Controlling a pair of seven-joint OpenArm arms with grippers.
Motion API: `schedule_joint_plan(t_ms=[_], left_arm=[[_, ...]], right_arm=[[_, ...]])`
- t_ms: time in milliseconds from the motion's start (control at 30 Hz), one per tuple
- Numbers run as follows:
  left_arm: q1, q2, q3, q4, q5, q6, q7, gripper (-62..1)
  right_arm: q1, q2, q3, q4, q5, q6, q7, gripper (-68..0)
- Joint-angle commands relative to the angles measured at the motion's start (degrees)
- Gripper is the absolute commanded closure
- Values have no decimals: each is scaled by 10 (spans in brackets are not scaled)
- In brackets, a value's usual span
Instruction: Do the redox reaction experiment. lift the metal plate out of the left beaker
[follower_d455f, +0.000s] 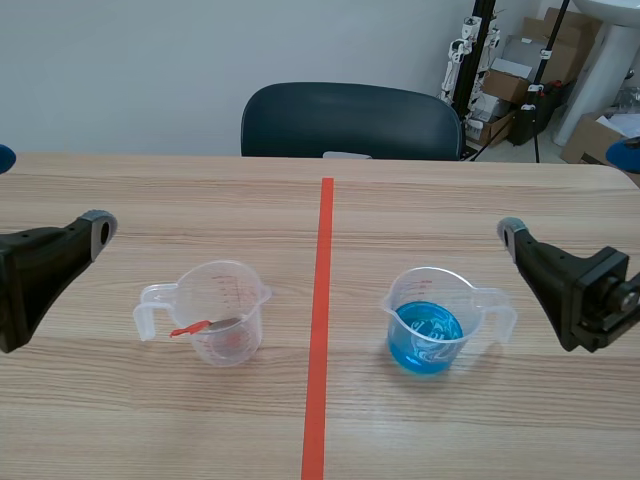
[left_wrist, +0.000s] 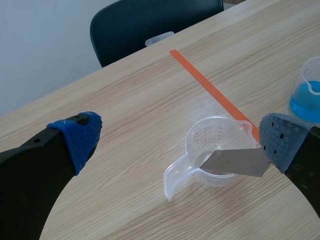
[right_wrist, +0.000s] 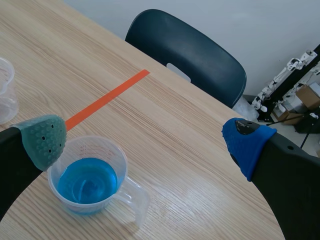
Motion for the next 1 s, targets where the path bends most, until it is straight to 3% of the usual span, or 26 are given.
schedule_joint_plan(t_ms=[0, 967], left_arm=[[-6, 0, -4, 8, -6, 1, -5, -623], [-6, 0, -4, 8, -19, 0, 8, -623]], right_arm=[[-1, 1, 3, 5, 4, -4, 10, -679], [-1, 1, 3, 5, 4, -4, 10, -679]])
